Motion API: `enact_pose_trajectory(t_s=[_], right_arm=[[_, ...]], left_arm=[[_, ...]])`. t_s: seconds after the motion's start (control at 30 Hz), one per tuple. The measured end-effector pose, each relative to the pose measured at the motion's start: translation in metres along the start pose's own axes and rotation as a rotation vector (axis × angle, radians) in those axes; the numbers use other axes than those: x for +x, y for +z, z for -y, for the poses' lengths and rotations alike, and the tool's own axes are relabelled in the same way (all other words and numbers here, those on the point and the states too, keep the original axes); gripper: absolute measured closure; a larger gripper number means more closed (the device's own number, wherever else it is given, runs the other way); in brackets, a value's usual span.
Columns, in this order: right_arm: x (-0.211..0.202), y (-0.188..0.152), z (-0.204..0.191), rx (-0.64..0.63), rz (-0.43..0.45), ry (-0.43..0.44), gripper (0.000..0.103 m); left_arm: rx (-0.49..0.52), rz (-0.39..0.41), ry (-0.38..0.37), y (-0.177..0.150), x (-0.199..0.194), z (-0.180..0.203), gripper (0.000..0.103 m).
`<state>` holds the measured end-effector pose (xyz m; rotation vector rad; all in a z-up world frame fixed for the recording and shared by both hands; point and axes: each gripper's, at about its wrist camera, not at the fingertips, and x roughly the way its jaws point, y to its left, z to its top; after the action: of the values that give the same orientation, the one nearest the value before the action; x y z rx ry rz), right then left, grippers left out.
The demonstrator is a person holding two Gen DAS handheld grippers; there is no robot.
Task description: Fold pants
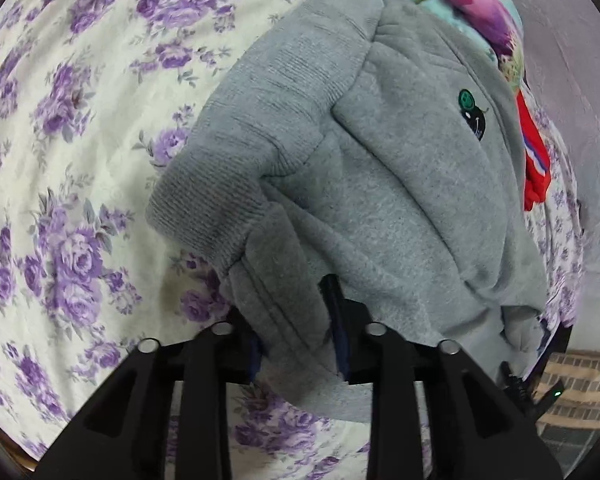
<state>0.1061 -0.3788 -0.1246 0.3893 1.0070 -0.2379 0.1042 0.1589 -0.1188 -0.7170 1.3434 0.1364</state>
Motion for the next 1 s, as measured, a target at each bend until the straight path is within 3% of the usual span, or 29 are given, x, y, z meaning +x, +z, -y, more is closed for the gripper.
enact_pose_trajectory(t_s=[0.2, 0.4, 0.5, 0.67, 0.73, 0.8, 0.9, 1.0], right_arm=[[-0.049, -0.008, 0.003, 0.0, 0.07, 0.081, 0.09], [-0.112, -0.035, 0.015, -0.022, 0.1, 0.123, 0.09], [-0.131, -0.061, 0.022, -0.035, 0.075, 0.123, 0.09], [-0.112, -0.117, 0.038, -0.039, -0.085, 0.093, 0.088], [-0.094, -0.141, 0.044, -0.043, -0.15, 0.05, 0.08], [-0.075, -0.158, 0.054, -0.026, -0.222, -0.005, 0.06], [-0.083, -0.158, 0.063, 0.037, -0.203, -0.047, 0.046], [-0.106, -0.146, 0.063, -0.016, -0.12, -0.119, 0.044]], left_arm=[[0.104, 0.077, 0.027, -0.009, -0.025, 0.013, 0.091], [0.173, 0.188, 0.007, -0.027, -0.09, 0.01, 0.092], [0.166, 0.2, 0.02, -0.036, -0.111, -0.007, 0.092], [0.177, 0.138, 0.111, -0.062, -0.105, -0.046, 0.092], [0.169, 0.091, 0.166, -0.071, -0.086, -0.065, 0.092], [0.176, 0.058, 0.214, -0.073, -0.07, -0.074, 0.09], [0.221, 0.074, 0.248, -0.074, -0.076, -0.067, 0.081], [0.283, 0.141, 0.268, -0.071, -0.098, -0.056, 0.063]])
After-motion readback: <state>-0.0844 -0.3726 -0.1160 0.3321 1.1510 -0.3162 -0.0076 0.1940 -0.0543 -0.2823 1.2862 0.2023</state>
